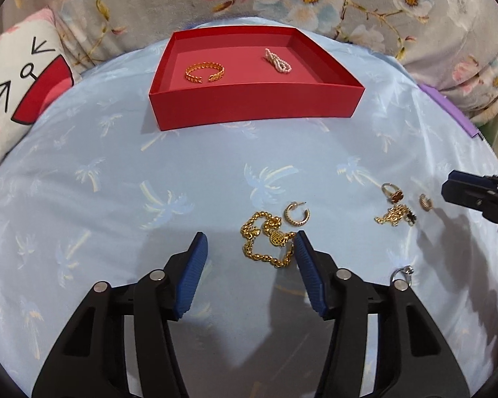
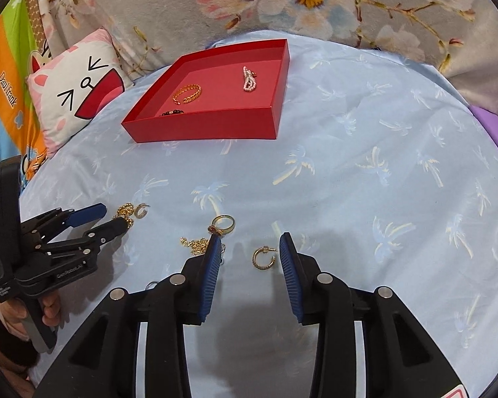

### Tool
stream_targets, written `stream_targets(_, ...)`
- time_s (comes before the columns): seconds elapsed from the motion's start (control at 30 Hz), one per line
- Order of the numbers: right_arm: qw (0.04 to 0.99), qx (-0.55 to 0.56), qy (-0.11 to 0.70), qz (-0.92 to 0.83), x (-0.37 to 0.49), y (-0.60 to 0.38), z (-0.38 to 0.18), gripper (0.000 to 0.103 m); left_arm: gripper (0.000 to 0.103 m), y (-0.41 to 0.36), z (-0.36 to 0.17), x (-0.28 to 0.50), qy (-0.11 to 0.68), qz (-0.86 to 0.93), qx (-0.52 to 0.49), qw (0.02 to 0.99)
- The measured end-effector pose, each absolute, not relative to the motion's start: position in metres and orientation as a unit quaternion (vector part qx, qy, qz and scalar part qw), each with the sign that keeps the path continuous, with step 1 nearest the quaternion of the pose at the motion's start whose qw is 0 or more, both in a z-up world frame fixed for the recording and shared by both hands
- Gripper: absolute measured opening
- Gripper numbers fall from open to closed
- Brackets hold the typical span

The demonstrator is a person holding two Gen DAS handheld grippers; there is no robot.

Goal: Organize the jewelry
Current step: 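Grasp the gold chain bracelet with the left tool while the right tool grasps a gold ring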

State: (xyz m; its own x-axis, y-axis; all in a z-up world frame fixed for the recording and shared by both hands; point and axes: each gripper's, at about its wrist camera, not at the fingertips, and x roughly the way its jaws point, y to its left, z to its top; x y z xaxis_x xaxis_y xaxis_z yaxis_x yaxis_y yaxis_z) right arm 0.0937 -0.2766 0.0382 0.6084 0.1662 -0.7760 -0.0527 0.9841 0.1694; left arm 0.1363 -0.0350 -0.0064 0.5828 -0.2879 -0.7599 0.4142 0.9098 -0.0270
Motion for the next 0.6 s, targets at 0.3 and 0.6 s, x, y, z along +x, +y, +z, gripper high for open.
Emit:
stream_targets(0.3,0.891,0.05,0.445,0.076,0.09,-0.264,0.028,0.043,0.004,-0.032,-0.007,0.135,0.412,-0.221,0.06,0.882)
stream_targets(0.6,0.892,0.036,0.441,0.092,0.098,-0.244,0.014,0.043,0.003,-0.018,0.008,0.137,0.395,-0.225,0.027,0.89)
